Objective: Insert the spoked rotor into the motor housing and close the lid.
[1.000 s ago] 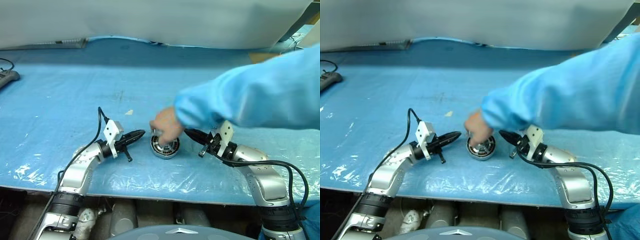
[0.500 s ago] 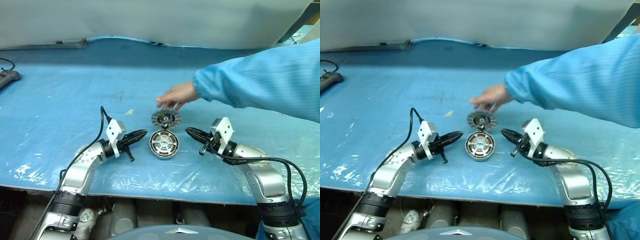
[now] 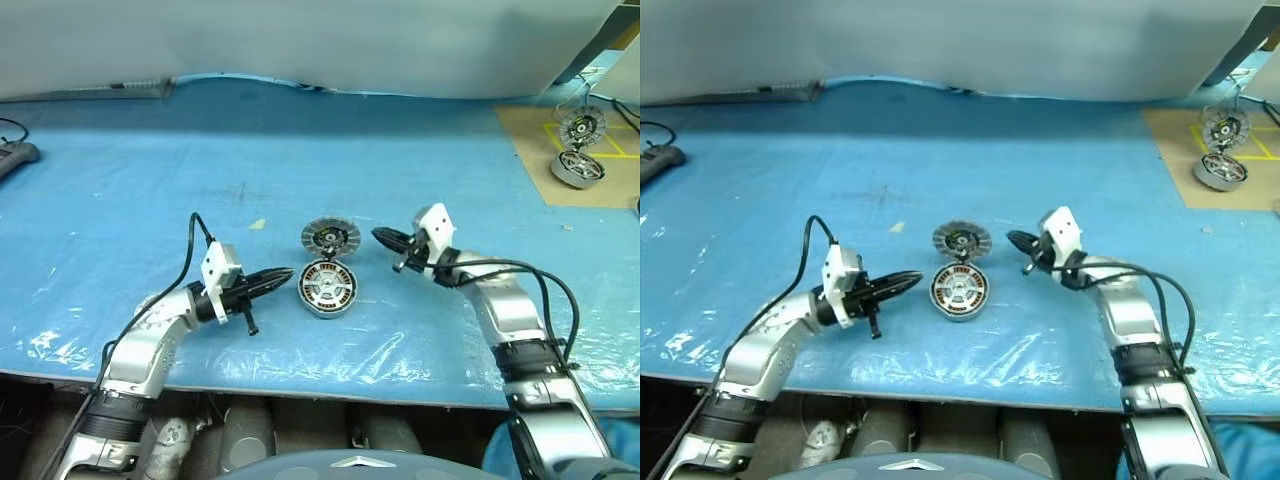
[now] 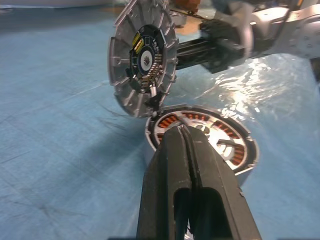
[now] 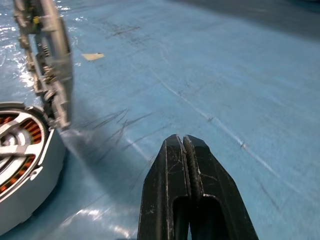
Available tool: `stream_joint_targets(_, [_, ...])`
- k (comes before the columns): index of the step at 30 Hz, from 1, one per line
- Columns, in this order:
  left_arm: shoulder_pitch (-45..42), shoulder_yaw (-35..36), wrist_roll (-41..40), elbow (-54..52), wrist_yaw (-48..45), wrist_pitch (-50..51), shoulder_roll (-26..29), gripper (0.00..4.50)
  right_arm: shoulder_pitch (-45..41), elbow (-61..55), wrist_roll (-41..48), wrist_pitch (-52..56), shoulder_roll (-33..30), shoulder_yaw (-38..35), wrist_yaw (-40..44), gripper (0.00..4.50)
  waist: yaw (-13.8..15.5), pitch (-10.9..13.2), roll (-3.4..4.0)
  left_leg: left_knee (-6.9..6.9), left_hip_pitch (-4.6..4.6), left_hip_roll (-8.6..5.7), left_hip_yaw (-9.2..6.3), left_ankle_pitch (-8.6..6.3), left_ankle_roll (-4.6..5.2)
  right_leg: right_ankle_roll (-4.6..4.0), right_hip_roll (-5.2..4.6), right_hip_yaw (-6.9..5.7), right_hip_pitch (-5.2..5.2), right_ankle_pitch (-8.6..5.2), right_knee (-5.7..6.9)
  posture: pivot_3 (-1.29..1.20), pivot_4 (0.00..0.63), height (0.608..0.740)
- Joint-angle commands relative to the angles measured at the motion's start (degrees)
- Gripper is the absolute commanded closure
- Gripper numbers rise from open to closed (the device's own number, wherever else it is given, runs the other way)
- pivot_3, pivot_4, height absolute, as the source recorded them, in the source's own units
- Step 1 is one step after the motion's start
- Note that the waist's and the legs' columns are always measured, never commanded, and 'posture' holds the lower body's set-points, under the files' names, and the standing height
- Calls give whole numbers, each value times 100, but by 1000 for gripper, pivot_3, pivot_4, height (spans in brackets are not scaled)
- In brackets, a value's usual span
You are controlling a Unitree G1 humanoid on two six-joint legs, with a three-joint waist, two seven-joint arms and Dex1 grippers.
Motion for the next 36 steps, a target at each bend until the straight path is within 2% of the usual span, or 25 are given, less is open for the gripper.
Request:
stream_joint_targets(1, [60, -103, -137, -296, -304, 45, 123, 4457, -886, 1148, -76, -557, 205, 101, 321, 4500, -16, 0, 2, 5, -1, 0, 0, 0, 0, -2, 0, 0, -1, -1, 5, 0, 150, 740])
stream_joint_targets(5, [44, -341, 35, -251, -488, -20, 166, 4457, -1989, 2634, -69, -889, 504, 120, 861, 4500, -14, 1, 2, 16, -6, 3, 1, 1, 3, -5, -1, -2, -1, -1, 9, 0, 150, 740])
stream_joint_targets(8, [-11, -575, 374, -5, -552, -308, 139, 4457, -2800, 3493, 187, -646, 759, -69, 1434, 4500, -11, 2, 4, 19, -15, 10, 1, 11, 19, -7, 0, -11, -7, -2, 13, 0, 150, 740])
stream_joint_targets(12, [-78, -753, 547, 242, -569, -446, 47, 4457, -3335, 3933, 277, -262, 842, -33, 2472, 4500, 38, 2, 4, 43, -40, 19, -1, 11, 26, -26, -2, -24, -32, -12, 67, 0, 150, 740])
stream_joint_targets(16, [-159, -864, 661, 559, -628, -626, -83, 4457, -3487, 4009, 134, 60, 779, 175, 3312, 4500, 43, 2, 4, 58, -47, 28, -6, 8, 31, -36, -1, -34, -38, -18, 86, 0, 150, 740])
stream_joint_targets(24, [-331, -848, 829, 1396, -741, -1263, -337, 4457, -3251, 3441, -13, 582, 482, 581, 4386, 4500, 31, 2, 4, 72, -44, 34, -2, 9, 40, -38, -2, -32, -38, -16, 96, 0, 150, 740])
stream_joint_targets(36, [-408, -650, 819, 1997, -864, -1785, -319, 4457, -2133, 942, 324, 1351, 18, 1085, 4586, 4500, 57, 2, 3, 70, -37, 35, -1, 9, 38, -38, -1, -29, -36, -16, 96, 0, 150, 740])
